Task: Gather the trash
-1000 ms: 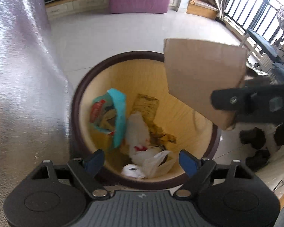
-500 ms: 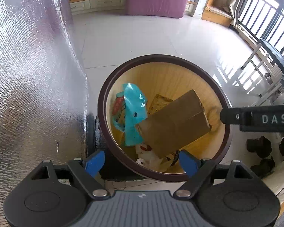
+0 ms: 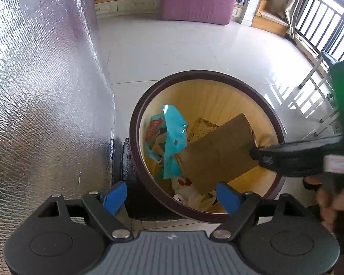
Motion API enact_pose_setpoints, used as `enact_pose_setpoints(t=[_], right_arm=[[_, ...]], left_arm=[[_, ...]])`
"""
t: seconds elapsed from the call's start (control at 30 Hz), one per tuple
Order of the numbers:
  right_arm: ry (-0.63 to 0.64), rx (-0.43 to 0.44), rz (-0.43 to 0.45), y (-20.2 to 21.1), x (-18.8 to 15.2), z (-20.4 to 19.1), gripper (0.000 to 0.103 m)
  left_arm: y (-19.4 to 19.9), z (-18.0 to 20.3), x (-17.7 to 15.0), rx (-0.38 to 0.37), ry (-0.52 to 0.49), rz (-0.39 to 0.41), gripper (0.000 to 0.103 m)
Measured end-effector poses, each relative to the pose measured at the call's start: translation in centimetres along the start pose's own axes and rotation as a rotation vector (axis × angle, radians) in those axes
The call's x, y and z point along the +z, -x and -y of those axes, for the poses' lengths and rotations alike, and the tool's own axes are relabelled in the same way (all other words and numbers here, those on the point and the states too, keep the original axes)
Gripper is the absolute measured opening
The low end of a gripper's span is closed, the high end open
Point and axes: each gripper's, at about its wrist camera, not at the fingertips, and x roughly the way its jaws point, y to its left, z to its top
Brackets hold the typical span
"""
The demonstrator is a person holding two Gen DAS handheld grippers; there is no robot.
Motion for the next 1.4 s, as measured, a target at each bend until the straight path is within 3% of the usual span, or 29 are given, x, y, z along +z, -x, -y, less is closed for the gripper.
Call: enact_pose_setpoints(t=[0.2,0.3,0.47,0.63,1.17,1.4], right_arm=[[-0.004,-0.069,-0.061,-3.9,-1.2,0.7,0.000],[-0.031,-0.027,-0.062,-3.5,-0.8,0.8,0.001],[-0.024,-0.031,-0.062,-1.6,-0.5,1.1,0.004],[-0.023,-0.013,-0.018,2.2,-0.8,1.8,0.025],[-0.047,-0.022,0.190,16.5,-4.3,2.7,0.078],[-0.062,-0.025,0.277,22.0,-6.7,3.0,0.100]], left_arm=[[-0.2,0.0,0.1,0.002,-0.003,-0.003,0.085],[-0.2,0.1,0.2,0.003,-0.009,-0.004,0.085],[0.7,0.3,0.5,0.002,-0.008,0.007,0.085],[2.5,0.6,0.3,0.002,-0.007,0.029,0.085],[11.1,0.9,-0.9,0.027,0.007,0.129,0.086],[15.8,0.5,-1.7,0.041,0.013,0.203,0.099]])
